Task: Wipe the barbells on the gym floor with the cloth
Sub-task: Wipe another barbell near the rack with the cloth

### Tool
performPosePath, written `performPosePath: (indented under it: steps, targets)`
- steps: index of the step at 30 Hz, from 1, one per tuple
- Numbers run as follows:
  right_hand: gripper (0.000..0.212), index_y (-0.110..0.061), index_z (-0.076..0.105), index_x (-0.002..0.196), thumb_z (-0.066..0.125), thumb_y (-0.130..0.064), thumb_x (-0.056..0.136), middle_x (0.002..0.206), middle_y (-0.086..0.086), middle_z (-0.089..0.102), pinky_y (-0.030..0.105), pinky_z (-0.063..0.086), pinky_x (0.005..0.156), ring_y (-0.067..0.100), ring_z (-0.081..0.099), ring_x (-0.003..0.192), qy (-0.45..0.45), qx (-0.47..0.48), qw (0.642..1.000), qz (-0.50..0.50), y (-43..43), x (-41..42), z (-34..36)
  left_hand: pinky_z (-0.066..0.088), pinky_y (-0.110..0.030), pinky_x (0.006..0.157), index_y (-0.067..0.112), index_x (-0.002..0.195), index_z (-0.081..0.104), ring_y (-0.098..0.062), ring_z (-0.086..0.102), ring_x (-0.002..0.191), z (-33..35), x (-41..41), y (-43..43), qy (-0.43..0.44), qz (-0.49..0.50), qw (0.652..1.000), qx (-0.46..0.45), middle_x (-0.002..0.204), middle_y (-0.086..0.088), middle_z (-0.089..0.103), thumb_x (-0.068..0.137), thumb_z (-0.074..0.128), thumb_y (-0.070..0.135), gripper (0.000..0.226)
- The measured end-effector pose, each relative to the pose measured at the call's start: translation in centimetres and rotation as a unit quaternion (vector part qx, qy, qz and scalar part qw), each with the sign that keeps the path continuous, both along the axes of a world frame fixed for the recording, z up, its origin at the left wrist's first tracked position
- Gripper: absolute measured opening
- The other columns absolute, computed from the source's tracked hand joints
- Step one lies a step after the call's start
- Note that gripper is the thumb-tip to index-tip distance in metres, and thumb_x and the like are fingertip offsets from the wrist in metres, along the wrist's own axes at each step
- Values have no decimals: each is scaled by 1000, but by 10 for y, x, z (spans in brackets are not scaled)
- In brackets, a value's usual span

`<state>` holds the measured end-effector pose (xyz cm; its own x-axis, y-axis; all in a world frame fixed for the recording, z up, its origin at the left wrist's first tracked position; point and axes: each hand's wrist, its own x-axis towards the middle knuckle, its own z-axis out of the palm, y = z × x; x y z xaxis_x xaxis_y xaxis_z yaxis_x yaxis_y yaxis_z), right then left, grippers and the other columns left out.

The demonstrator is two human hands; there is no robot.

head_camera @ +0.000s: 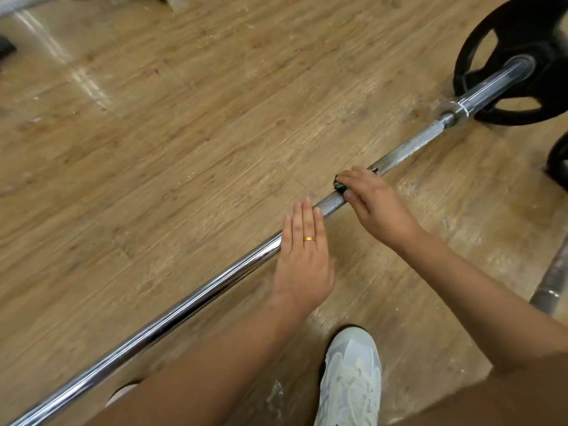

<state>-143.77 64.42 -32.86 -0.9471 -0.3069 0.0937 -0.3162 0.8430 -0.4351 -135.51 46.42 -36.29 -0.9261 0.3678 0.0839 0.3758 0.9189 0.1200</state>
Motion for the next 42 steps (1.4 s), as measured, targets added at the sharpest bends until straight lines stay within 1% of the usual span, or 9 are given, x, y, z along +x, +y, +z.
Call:
performPosePath:
  steps: [3,8,13,18,23,28,33,35,42]
  targets:
    - [35,2,62,130,51,-12,100,134,13,62,20,23,117,28,48,132,-8,20,998,61,12,2,1,6,-53,124,-11,155,5,-43,-2,153,-2,3,0,8,-4,1000,-2,162,-33,-9,97,40,42,86]
    - [32,2,64,125,49,-12,100,128,16,64,41,37,112,34,54,127,24,12,998,-52,13,-9,1,4,-52,125,-11,155,4,-43,-1,153,-2,3,-1,9,-14,1000,-5,162,-33,-8,98,42,43,87]
    - [31,-2,62,130,54,-12,102,133,10,63,39,38,113,26,52,129,-8,41,995,89,12,-4,5,2,-51,125,-10,155,2,-42,0,154,-2,1,-4,9,-9,1000,-25,162,-33,-8,98,38,45,87]
    - [29,1,65,121,50,-9,98,121,15,65,43,41,105,36,58,117,19,14,999,-28,12,-27,2,6,-51,125,-9,156,5,-40,4,154,0,-10,-7,0,-7,1000,-23,164,-31,-3,96,44,47,91]
    - [36,-1,63,129,48,-19,101,130,11,64,42,39,112,27,53,128,10,8,996,91,-2,-23,-9,7,-50,125,-9,156,6,-40,9,153,1,-22,-14,-12,1,1000,-24,164,-30,3,97,45,46,90]
    - [30,2,66,119,50,-12,98,120,15,67,51,44,105,35,59,118,73,-34,997,-12,-15,-43,-13,13,-50,125,-9,155,16,-39,16,152,5,-38,-23,-13,-4,1000,3,163,-29,14,98,42,45,83]
    - [43,-4,63,130,40,-27,102,132,9,63,40,37,113,27,52,130,37,-13,995,87,-22,-45,-19,15,-50,124,-9,154,19,-39,19,151,5,-53,-31,-22,-7,1000,-9,162,-29,17,98,37,47,82]
    - [43,-3,63,130,40,-27,103,132,9,63,44,38,112,28,53,129,41,-4,996,76,-21,-57,-18,15,-50,124,-9,154,20,-39,19,151,6,-59,-36,-23,-12,1000,-8,162,-28,16,98,38,47,81]
    - [32,-4,68,118,46,-17,98,121,10,68,57,38,110,31,59,119,88,-61,994,-9,-49,-74,-27,20,-56,122,-7,155,21,-37,9,154,25,-82,-73,-36,-161,978,-126,165,-26,9,99,30,49,80]
